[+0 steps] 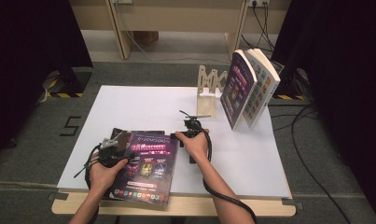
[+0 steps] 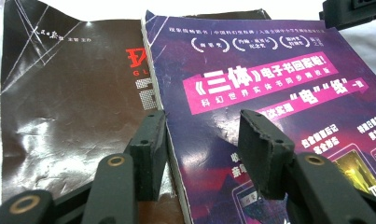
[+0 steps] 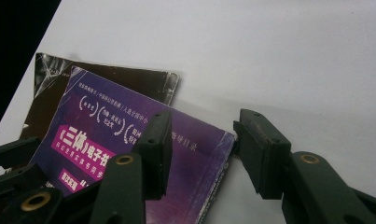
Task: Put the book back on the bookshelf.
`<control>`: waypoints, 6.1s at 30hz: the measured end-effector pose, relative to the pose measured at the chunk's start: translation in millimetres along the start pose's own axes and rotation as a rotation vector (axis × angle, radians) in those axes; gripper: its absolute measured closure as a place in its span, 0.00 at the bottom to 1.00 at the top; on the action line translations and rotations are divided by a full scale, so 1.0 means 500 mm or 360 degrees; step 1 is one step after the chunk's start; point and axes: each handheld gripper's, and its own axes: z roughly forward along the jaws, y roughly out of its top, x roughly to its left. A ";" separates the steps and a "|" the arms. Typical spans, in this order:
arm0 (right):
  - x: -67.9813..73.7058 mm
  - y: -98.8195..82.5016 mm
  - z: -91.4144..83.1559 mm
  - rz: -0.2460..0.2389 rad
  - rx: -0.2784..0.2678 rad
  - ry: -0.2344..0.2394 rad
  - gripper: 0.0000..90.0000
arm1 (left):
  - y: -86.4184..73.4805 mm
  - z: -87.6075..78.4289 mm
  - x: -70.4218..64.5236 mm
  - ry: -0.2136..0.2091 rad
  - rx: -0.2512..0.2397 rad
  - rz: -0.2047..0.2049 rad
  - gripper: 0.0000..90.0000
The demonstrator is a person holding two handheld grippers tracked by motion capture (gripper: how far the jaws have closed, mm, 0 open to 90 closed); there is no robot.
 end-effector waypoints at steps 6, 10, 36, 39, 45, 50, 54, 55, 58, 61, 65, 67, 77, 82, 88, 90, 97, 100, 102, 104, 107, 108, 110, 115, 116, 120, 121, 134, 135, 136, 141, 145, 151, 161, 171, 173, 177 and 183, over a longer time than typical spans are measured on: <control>0.000 -0.001 -0.003 0.0007 -0.0020 0.0009 0.62 | 0.000 0.000 -0.001 -0.0001 -0.0002 -0.0002 0.57; -0.002 -0.003 -0.002 0.0026 -0.0009 0.0013 0.62 | 0.000 0.000 -0.001 0.0001 0.0000 0.0000 0.57; -0.002 -0.001 -0.022 0.0065 -0.0055 0.0079 0.69 | 0.000 0.000 -0.003 0.0022 0.0000 -0.0007 0.58; -0.003 -0.001 -0.022 0.0068 -0.0038 0.0074 0.69 | -0.001 0.000 -0.003 0.0021 -0.0002 -0.0005 0.58; -0.001 0.000 -0.022 0.0086 0.0032 0.0047 0.67 | -0.001 0.000 -0.004 0.0024 -0.0007 0.0002 0.58; -0.002 -0.001 -0.021 0.0096 0.0071 0.0042 0.66 | -0.001 0.000 -0.004 0.0022 -0.0003 0.0008 0.59; -0.003 -0.008 -0.017 0.0113 0.0086 0.0052 0.66 | -0.001 0.000 -0.004 0.0023 -0.0001 0.0006 0.59; -0.003 -0.009 -0.017 0.0118 0.0095 0.0053 0.66 | -0.001 0.000 -0.004 0.0023 -0.0001 0.0007 0.59; -0.004 -0.012 -0.015 0.0111 0.0097 0.0060 0.66 | -0.001 0.000 -0.004 0.0022 -0.0002 0.0004 0.59; -0.004 -0.012 -0.014 0.0098 0.0096 0.0065 0.66 | -0.001 0.000 -0.004 0.0020 -0.0004 -0.0002 0.59; -0.004 -0.014 -0.014 0.0118 0.0096 0.0077 0.66 | -0.001 0.000 -0.004 0.0021 -0.0004 -0.0001 0.59; -0.003 -0.015 -0.015 0.0123 0.0102 0.0078 0.67 | -0.001 0.000 -0.004 0.0021 -0.0005 -0.0002 0.59; -0.001 -0.021 -0.011 0.0155 0.0144 0.0135 0.71 | -0.002 -0.001 -0.004 0.0022 -0.0006 -0.0008 0.59; 0.002 -0.019 -0.011 0.0137 0.0147 0.0143 0.74 | -0.002 -0.001 -0.003 0.0022 -0.0003 -0.0008 0.59; 0.011 -0.013 -0.018 0.0105 0.0147 0.0181 0.80 | -0.001 -0.003 -0.002 0.0026 0.0001 -0.0001 0.59; 0.014 -0.011 -0.020 0.0110 0.0144 0.0212 0.83 | -0.002 -0.003 -0.001 0.0024 -0.0003 -0.0003 0.59; 0.019 -0.003 -0.029 0.0149 0.0093 0.0271 0.90 | -0.002 -0.003 0.003 -0.0027 -0.0013 -0.0038 0.58; 0.023 0.002 -0.037 0.0170 0.0067 0.0285 0.91 | -0.002 -0.005 0.002 -0.0024 -0.0015 -0.0032 0.55; 0.024 0.005 -0.044 0.0167 0.0048 0.0299 0.92 | 0.000 -0.007 0.000 -0.0037 -0.0037 -0.0048 0.54; 0.026 0.009 -0.052 0.0174 0.0029 0.0304 0.93 | 0.002 -0.011 0.001 -0.0028 -0.0053 -0.0051 0.53; 0.027 0.014 -0.065 0.0186 -0.0019 0.0310 0.94 | 0.005 -0.016 0.003 -0.0025 -0.0075 -0.0058 0.53; 0.027 0.015 -0.070 0.0193 -0.0032 0.0311 0.94 | 0.006 -0.019 0.004 -0.0022 -0.0093 -0.0061 0.52; 0.027 0.017 -0.078 0.0186 -0.0067 0.0314 0.94 | 0.008 -0.021 0.005 -0.0023 -0.0101 -0.0061 0.52; 0.030 0.022 -0.099 0.0149 -0.0132 0.0311 0.94 | 0.007 -0.020 0.005 -0.0028 -0.0097 -0.0063 0.52; 0.031 0.023 -0.104 0.0147 -0.0139 0.0307 0.94 | 0.007 -0.020 0.004 -0.0028 -0.0096 -0.0063 0.52; 0.036 0.028 -0.120 0.0111 -0.0180 0.0289 0.94 | 0.007 -0.019 0.003 -0.0033 -0.0097 -0.0063 0.52; 0.036 0.028 -0.122 0.0106 -0.0186 0.0288 0.94 | 0.007 -0.020 0.003 -0.0032 -0.0094 -0.0060 0.52; 0.045 0.037 -0.151 0.0047 -0.0294 0.0243 0.94 | 0.007 -0.021 0.005 -0.0035 -0.0109 -0.0063 0.52; 0.045 0.037 -0.154 0.0041 -0.0305 0.0237 0.94 | 0.007 -0.020 0.004 -0.0036 -0.0110 -0.0063 0.52; 0.045 0.038 -0.158 0.0027 -0.0322 0.0238 0.94 | 0.007 -0.020 0.004 -0.0036 -0.0111 -0.0063 0.52; 0.047 0.041 -0.178 0.0019 -0.0382 0.0226 0.94 | 0.007 -0.020 0.003 -0.0041 -0.0114 -0.0061 0.51; 0.051 0.042 -0.192 -0.0007 -0.0422 0.0223 0.94 | 0.007 -0.020 0.003 -0.0042 -0.0117 -0.0062 0.51; 0.056 0.044 -0.209 -0.0049 -0.0480 0.0218 0.94 | 0.007 -0.019 0.003 -0.0042 -0.0112 -0.0063 0.50; 0.064 0.044 -0.237 -0.0102 -0.0570 0.0220 0.94 | 0.006 -0.018 0.002 -0.0041 -0.0107 -0.0061 0.50; 0.066 0.042 -0.259 -0.0126 -0.0633 0.0234 0.94 | 0.005 -0.018 0.003 -0.0039 -0.0107 -0.0063 0.50; 0.067 0.043 -0.265 -0.0135 -0.0651 0.0233 0.94 | 0.005 -0.017 0.002 -0.0041 -0.0106 -0.0060 0.50; 0.069 0.043 -0.278 -0.0149 -0.0687 0.0224 0.94 | 0.005 -0.018 0.002 -0.0039 -0.0104 -0.0058 0.50; 0.066 0.043 -0.295 -0.0171 -0.0750 0.0207 0.94 | 0.004 -0.017 0.002 -0.0042 -0.0104 -0.0055 0.50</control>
